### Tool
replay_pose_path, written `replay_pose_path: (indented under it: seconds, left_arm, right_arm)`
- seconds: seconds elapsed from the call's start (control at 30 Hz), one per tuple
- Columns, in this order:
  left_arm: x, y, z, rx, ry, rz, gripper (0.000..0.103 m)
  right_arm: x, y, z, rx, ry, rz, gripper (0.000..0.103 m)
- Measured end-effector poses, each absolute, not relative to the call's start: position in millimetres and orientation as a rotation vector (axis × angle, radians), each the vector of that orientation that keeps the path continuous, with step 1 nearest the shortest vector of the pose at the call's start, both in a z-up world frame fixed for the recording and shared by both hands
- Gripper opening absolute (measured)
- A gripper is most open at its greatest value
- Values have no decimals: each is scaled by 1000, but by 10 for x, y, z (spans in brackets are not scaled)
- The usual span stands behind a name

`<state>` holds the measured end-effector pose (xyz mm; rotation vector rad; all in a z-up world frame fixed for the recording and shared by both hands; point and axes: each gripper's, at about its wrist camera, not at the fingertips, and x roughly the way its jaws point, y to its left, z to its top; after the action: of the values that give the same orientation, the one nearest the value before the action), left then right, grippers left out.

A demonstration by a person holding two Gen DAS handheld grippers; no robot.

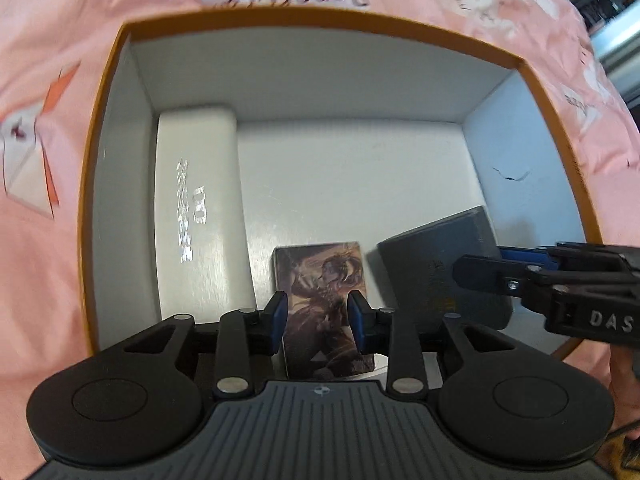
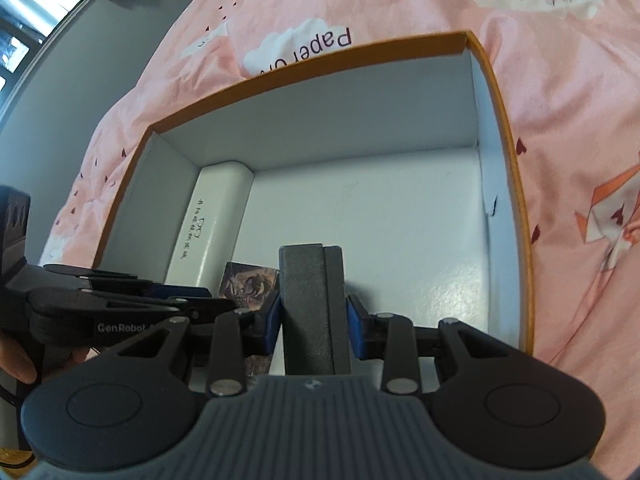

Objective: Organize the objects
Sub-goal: 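Lower the photo card box into the orange box while the right lowers the grey box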

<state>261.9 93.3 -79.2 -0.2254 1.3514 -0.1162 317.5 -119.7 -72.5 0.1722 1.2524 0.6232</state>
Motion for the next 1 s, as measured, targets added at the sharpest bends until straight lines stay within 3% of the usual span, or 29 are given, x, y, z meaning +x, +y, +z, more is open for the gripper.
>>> replay_pose_path:
  seconds: [0.27, 0.4, 0.6, 0.73, 0.83, 1.0]
  left_arm:
    - [2712, 799, -629, -79, 1198, -229, 36]
    - [2858, 760, -727, -70, 1206, -245, 36]
    - [3043, 635, -845, -62, 1246, -236, 36]
    - [3063, 634, -946, -79, 1294, -233, 36]
    - [3063, 638, -1009, -80, 1332, -214, 30]
    - [3047, 663, -1017, -90, 1361, -207, 28]
  right_arm:
    - [3239, -1171, -867, 284, 1332, 619, 36]
    - [3218, -1081, -824, 155, 1312, 602, 40]
    - [3138, -881, -792, -151, 1261, 598, 56]
    - [3113, -823, -844, -253, 1253, 599, 58]
    - [3144, -864, -844, -228, 1268, 608, 56]
    - [3159, -893, -847, -208, 1277, 645, 35]
